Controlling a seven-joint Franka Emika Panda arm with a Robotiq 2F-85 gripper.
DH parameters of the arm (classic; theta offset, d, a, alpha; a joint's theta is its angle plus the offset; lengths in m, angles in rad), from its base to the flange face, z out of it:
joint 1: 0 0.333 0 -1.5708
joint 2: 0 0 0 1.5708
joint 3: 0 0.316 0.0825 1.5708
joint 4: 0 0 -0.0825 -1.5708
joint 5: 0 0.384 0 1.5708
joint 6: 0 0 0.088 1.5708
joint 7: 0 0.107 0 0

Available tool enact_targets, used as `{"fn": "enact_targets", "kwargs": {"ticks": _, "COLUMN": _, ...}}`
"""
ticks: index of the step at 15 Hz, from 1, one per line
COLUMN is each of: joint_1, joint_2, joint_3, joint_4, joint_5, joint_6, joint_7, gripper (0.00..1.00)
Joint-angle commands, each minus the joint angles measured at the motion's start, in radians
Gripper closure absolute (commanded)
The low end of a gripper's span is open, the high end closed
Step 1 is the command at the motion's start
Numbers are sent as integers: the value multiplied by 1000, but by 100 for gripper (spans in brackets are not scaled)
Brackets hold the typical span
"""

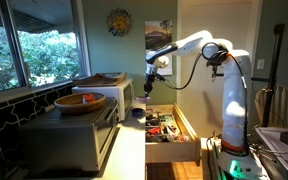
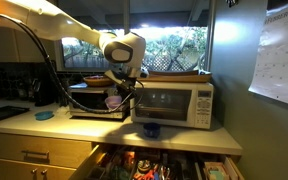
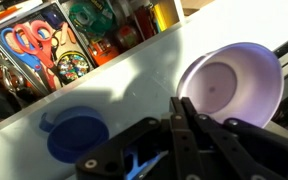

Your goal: Lift the purple bowl and put it on the oven

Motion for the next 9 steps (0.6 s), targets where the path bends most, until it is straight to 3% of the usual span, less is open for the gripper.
{"fn": "enact_targets", "kwargs": {"ticks": 1, "joint_1": 10, "joint_2": -27, "joint_3": -41, "joint_4": 56, "joint_5": 37, "joint_6": -134, "joint_7": 23, "gripper": 99}}
{"fn": "enact_targets", "kwargs": {"ticks": 5, "joint_1": -1, "joint_2": -18, "joint_3": -84, "joint_4": 168, "joint_5": 99, "joint_6": -264, "joint_7": 95, "gripper": 99}}
{"fn": "enact_targets", "kwargs": {"ticks": 7, "joint_1": 1, "joint_2": -19, "joint_3": -97, "joint_4": 192, "joint_5": 141, "joint_6": -263, "joint_7": 92, "gripper": 99}}
{"fn": "enact_targets", "kwargs": {"ticks": 9, "joint_1": 10, "joint_2": -24, "joint_3": -98, "joint_4": 183, "joint_5": 112, "joint_6": -242, "joint_7": 77, "gripper": 96}}
